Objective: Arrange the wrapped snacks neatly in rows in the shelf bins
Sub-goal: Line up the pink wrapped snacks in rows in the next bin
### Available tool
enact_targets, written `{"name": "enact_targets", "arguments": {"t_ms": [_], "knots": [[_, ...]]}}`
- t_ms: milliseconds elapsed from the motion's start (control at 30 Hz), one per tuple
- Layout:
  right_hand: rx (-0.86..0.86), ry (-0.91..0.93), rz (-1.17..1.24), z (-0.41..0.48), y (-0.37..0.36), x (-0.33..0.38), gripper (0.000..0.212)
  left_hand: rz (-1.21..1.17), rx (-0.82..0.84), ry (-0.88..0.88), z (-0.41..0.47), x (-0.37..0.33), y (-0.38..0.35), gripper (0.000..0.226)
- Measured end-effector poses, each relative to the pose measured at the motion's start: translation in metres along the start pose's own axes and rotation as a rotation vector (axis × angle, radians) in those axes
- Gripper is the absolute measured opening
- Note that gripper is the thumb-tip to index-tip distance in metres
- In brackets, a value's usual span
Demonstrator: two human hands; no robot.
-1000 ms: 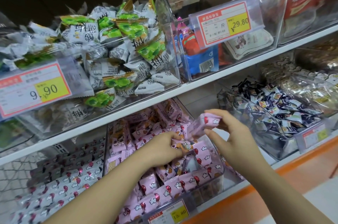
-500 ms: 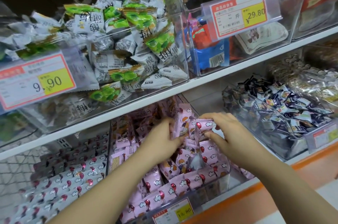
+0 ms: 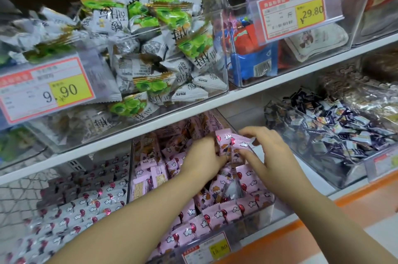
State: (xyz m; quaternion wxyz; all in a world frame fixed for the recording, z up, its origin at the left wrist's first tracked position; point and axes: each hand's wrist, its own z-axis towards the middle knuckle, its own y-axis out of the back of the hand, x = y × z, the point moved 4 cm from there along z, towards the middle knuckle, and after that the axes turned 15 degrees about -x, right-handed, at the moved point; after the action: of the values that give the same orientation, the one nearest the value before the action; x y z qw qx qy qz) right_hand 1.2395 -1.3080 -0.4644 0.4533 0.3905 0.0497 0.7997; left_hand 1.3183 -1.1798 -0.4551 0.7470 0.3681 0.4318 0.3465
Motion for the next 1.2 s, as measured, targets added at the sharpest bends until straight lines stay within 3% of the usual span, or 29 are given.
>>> {"name": "enact_targets", "arguments": {"t_ms": [233,433,567,633,700,800,933,967,1033,1200], "knots": [[0.014,-0.015,-0.026,0.001,0.003,0.001,0.021,-0.182,-0.073,0.071,-0.003,0.005,-0.005,0.026],[0.057,-0.029,0.004,0.002,0.006,-0.002,0.022,-0.185,-0.080,0.074,-0.003,0.002,-0.004,0.026],[0.033,-0.014,0.013,0.003,0.006,-0.002,0.022,-0.196,0.131,0.027,-0.002,0.000,-0.017,0.014],[0.050,-0.020,-0.013,0.003,0.003,-0.004,0.023,-0.230,0.280,0.061,-0.002,0.004,-0.018,0.033],[0.075,-0.002,-0.055,0.003,-0.001,-0.006,0.024,-0.412,0.428,0.180,-0.004,0.006,-0.016,0.048],[0.082,-0.004,-0.060,0.001,-0.002,-0.006,0.027,-0.691,0.610,0.355,-0.011,0.002,-0.008,0.034],[0.015,-0.173,0.080,-0.002,0.002,-0.006,0.033,-0.446,0.556,0.153,-0.009,-0.004,0.001,0.057],[0.006,-0.245,0.121,-0.003,0.003,-0.007,0.031,-0.396,0.527,0.117,-0.007,-0.005,0.000,0.054],[0.009,-0.373,0.191,-0.002,0.004,-0.008,0.027,-0.359,0.523,0.106,-0.005,-0.006,-0.004,0.047],[0.022,-0.495,0.298,-0.001,0.004,-0.009,0.021,0.006,0.536,0.040,-0.007,0.003,-0.025,0.065]]}}
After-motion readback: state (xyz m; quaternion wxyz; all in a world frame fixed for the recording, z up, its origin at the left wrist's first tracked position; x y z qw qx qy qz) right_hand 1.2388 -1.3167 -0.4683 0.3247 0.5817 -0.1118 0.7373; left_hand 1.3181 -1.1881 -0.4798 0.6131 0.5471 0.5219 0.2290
